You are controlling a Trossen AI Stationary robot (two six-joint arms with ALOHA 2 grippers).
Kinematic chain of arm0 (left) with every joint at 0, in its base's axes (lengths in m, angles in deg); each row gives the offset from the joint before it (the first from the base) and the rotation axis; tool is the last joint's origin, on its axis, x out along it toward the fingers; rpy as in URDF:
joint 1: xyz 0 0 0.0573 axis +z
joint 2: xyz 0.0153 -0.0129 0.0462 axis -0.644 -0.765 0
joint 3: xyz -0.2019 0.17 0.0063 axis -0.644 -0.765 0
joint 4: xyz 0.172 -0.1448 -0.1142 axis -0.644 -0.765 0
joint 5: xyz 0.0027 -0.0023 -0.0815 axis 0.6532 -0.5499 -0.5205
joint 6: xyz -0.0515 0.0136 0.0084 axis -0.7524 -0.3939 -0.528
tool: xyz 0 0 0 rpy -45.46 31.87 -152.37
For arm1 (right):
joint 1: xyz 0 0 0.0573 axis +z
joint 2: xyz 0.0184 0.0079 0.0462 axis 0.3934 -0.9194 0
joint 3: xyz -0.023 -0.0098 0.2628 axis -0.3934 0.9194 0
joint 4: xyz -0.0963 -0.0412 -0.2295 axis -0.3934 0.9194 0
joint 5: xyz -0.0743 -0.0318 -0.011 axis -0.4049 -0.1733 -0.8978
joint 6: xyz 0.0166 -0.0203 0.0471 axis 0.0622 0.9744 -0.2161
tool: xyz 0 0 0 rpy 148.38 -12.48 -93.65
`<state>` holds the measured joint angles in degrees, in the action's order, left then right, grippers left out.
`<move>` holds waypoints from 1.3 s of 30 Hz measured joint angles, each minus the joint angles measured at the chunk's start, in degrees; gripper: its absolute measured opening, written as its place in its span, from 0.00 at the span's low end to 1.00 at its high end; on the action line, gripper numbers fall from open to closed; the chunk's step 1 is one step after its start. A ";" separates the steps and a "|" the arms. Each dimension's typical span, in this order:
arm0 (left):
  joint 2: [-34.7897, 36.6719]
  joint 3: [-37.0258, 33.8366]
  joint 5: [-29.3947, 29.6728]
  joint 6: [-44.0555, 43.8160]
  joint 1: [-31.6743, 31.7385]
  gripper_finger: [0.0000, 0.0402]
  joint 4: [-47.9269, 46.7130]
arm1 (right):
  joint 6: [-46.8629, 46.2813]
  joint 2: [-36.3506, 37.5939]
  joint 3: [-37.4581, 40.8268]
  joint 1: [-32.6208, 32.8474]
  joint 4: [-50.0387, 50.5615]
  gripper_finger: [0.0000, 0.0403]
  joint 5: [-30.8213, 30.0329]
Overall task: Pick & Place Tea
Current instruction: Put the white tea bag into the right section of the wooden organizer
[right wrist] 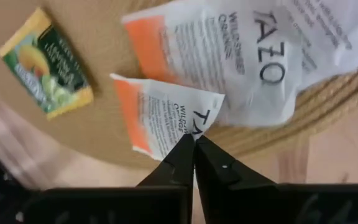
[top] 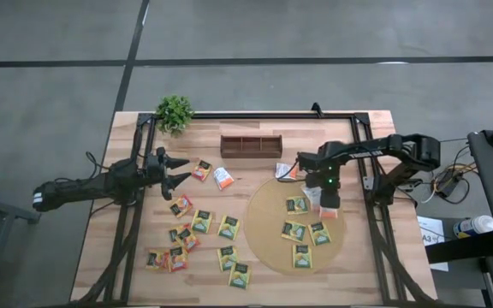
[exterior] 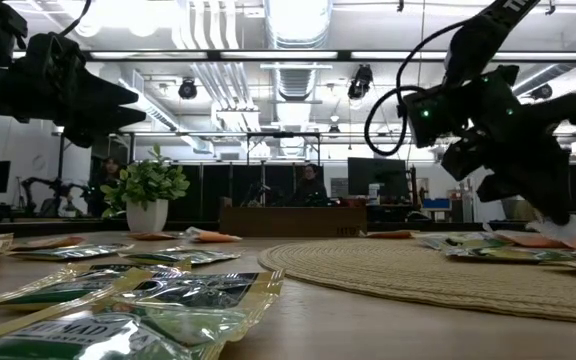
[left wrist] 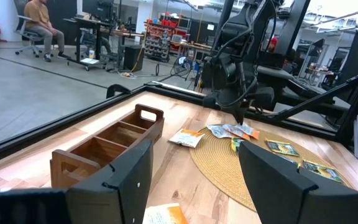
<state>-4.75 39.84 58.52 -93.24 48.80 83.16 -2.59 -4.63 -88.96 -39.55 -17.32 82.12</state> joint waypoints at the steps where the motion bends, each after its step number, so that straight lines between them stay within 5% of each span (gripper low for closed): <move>1: 0.00 0.00 0.00 -0.01 -0.01 0.58 -0.01 | 0.41 0.24 -0.72 0.02 1.08 0.02 -0.02; 9: 0.00 0.00 0.00 0.00 -0.02 0.58 0.02 | 0.33 2.69 -11.14 0.02 4.17 0.02 -1.46; 14: 0.00 0.00 0.00 0.00 0.00 0.58 -0.01 | -0.44 1.39 -19.68 -0.13 4.22 0.02 -8.88; 26: 0.02 0.00 0.00 -0.01 0.00 0.58 0.01 | 2.70 -11.24 -40.63 -3.85 6.71 0.02 -27.35; 39: 0.00 0.00 0.00 -0.01 -0.02 0.58 0.01 | 12.38 -23.38 -57.98 -7.48 6.82 0.02 -35.16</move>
<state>-4.75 39.84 58.52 -93.25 48.78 83.18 9.79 -28.01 -146.95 -47.03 -10.50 46.95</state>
